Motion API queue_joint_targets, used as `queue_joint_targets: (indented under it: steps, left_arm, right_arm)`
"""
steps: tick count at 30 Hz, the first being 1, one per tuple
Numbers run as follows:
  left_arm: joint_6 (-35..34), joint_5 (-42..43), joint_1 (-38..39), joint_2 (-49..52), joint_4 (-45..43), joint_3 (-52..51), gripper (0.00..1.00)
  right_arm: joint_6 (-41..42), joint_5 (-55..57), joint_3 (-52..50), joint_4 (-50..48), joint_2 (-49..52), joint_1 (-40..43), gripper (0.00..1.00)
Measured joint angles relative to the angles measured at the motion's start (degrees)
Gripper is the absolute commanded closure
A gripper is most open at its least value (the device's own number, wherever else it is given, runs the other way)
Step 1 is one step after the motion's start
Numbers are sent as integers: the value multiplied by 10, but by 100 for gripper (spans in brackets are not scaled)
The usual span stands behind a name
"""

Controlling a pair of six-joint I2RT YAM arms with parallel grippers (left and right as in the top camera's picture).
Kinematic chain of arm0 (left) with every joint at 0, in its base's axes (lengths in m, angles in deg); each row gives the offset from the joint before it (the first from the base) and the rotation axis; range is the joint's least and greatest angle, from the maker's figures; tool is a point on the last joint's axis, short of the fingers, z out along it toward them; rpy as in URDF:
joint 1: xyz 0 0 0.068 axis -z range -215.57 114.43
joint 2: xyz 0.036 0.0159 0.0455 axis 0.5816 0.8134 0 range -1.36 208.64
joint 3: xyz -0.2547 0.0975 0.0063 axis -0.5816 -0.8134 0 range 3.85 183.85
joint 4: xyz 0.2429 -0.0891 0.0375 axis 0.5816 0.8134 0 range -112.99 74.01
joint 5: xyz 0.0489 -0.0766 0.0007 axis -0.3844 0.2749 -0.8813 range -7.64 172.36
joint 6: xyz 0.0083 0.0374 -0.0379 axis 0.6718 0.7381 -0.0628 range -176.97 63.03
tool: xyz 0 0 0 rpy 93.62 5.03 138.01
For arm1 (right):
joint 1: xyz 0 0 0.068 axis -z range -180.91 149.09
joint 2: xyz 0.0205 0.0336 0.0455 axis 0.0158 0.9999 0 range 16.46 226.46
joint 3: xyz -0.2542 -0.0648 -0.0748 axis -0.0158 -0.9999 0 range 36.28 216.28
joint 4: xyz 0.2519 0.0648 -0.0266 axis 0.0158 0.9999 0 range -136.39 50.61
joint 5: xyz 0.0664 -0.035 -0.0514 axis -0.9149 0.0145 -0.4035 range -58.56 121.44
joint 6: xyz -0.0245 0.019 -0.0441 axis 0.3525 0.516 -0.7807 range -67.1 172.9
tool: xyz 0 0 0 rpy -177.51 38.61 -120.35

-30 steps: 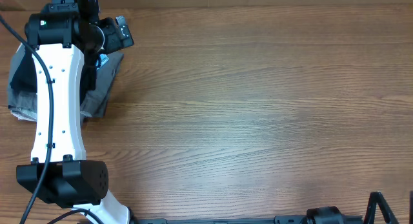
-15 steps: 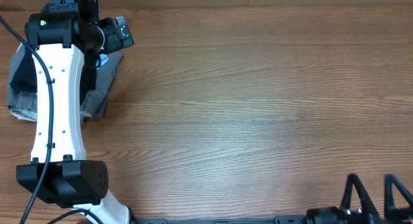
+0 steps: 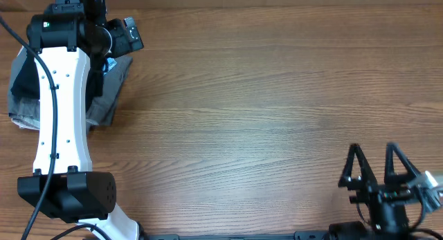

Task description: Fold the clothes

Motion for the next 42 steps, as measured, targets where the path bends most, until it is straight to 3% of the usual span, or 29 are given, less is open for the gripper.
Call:
queue_joint_targets:
  steps: [11,20,31,42]
  left_arm:
    - [0,0,0,0,0,0,0]
    - [0,0,0,0,0,0,0]
    - [0,0,0,0,0,0,0]
    - [0,0,0,0,0,0,0]
  right_arm:
    - [0,-1,-156,-264,0,0,0]
    - [0,-1,-242,-378,-1,0,0]
    - [0,-1,-315,-416,-1,0,0]
    - [-14,-1,-327,-352,-1,0,0]
